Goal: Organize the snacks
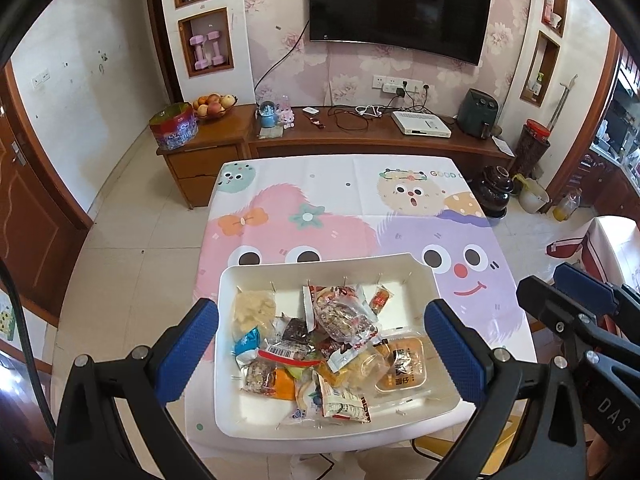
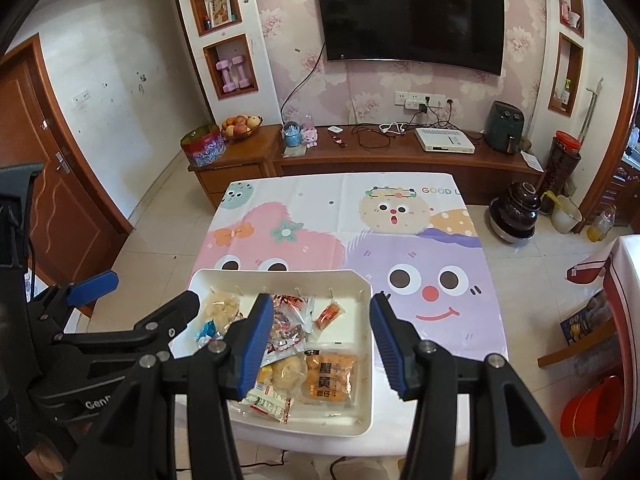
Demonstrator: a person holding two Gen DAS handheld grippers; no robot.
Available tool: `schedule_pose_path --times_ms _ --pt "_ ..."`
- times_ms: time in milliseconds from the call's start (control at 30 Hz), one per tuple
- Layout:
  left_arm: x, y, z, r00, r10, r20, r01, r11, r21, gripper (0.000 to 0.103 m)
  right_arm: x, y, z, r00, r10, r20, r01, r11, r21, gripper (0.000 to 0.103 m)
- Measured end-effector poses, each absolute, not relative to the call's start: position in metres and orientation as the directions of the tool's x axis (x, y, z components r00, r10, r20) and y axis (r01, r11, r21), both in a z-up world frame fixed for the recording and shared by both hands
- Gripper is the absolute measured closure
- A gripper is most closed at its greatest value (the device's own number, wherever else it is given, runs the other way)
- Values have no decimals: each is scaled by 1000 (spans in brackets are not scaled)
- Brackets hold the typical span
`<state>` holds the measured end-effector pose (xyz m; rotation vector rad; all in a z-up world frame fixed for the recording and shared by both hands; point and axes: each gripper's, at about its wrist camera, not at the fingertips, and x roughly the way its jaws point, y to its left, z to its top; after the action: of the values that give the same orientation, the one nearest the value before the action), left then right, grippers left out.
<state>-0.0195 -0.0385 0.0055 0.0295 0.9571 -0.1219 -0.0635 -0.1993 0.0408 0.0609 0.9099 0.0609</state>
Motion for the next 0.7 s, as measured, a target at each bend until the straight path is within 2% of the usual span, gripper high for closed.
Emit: schedule_pose_path --times_ms 700 --pt "-20 -43 6 567 -87 -819 117 993 -24 1 -63 -203 37 603 83 -794 -23 996 86 52"
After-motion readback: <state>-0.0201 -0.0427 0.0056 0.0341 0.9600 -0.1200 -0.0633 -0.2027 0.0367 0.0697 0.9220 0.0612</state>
